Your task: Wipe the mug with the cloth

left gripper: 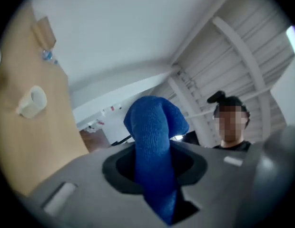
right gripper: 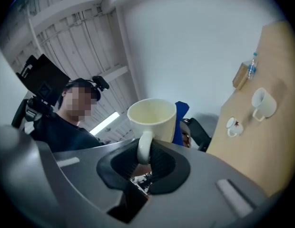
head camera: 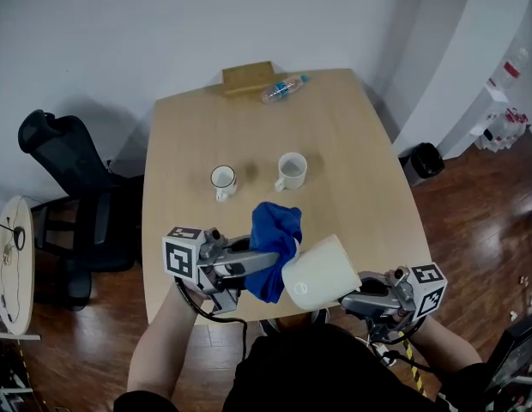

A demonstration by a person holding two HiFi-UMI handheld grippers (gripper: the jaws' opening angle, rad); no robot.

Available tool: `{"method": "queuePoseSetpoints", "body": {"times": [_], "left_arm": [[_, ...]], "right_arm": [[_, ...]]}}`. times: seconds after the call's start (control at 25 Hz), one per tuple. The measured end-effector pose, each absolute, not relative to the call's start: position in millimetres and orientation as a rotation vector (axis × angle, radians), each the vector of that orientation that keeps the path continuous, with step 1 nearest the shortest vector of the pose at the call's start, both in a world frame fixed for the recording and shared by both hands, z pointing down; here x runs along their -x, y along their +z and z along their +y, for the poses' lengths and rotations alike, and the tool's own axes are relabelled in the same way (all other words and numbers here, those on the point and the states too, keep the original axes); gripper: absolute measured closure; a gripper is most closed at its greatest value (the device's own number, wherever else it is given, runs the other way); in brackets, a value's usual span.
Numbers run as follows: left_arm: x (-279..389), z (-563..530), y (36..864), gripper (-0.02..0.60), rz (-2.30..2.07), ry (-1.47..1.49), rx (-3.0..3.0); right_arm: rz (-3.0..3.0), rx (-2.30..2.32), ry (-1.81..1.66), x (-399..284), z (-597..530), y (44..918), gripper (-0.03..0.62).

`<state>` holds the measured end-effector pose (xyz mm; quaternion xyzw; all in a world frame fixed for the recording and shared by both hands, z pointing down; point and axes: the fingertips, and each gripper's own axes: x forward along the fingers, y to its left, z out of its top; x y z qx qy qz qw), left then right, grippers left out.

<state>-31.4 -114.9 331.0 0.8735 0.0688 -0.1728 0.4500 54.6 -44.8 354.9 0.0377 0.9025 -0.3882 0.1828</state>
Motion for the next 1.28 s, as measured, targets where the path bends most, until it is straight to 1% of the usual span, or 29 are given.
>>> {"method": "queuePoseSetpoints", "body": {"times": [0.12,0.24,0.36,0.44,0.52,0.6,0.68,0.8,0.88,0.92,1.08,1.28], "left_arm": [[33.5,-100.7,312.7,0.453,0.295,-0.787,-2.006],[36.0,-100.6,306.4,0.454,0.277,-1.091,-1.838],[34.3,-105.2,304.8,0.454,0.185,-1.270,-1.706],[30.4,-102.6,302.9,0.454,0.112,-1.305,-1.678],[32.7,-104.6,303.2,0.454,0.009,-1.272,-1.741],[42.6,-111.1,303.0,0.454,-0.140,-1.167,-1.909],[61.1,-121.1,311.8,0.454,-0.383,-0.987,-2.126],[84.0,-141.0,319.7,0.454,-0.790,-0.631,-2.404],[83.7,-143.7,321.9,0.454,-0.910,-0.447,-2.506],[78.2,-140.6,321.0,0.454,-0.913,-0.402,-2.537],[53.3,-115.8,313.1,0.456,-0.786,-0.457,-2.551],[39.2,-109.2,340.5,0.456,-0.780,-0.459,-2.439]], "right_arm": [[2.384,-0.254,-1.103,-53.2,-36.4,333.4,0.549],[2.179,-0.297,-1.129,-51.2,-48.0,316.9,0.550],[1.963,-0.267,-1.179,-47.6,-71.0,305.4,0.551],[1.896,-0.230,-1.187,-47.5,-78.6,302.3,0.553],[1.931,-0.175,-1.162,-49.1,-84.8,305.8,0.551],[2.021,-0.109,-1.147,-48.0,-90.4,311.4,0.551],[2.154,-0.005,-1.137,-47.4,-95.3,323.3,0.551],[2.305,0.113,-1.163,-48.8,-92.8,346.6,0.549],[2.343,0.136,-1.204,-44.8,-86.9,360.6,0.549],[2.354,0.142,-1.222,-41.5,-84.8,366.5,0.549],[2.297,0.182,-1.267,-37.0,-94.2,376.7,0.549],[2.241,0.143,-1.212,-43.0,-100.9,355.3,0.549]]}}
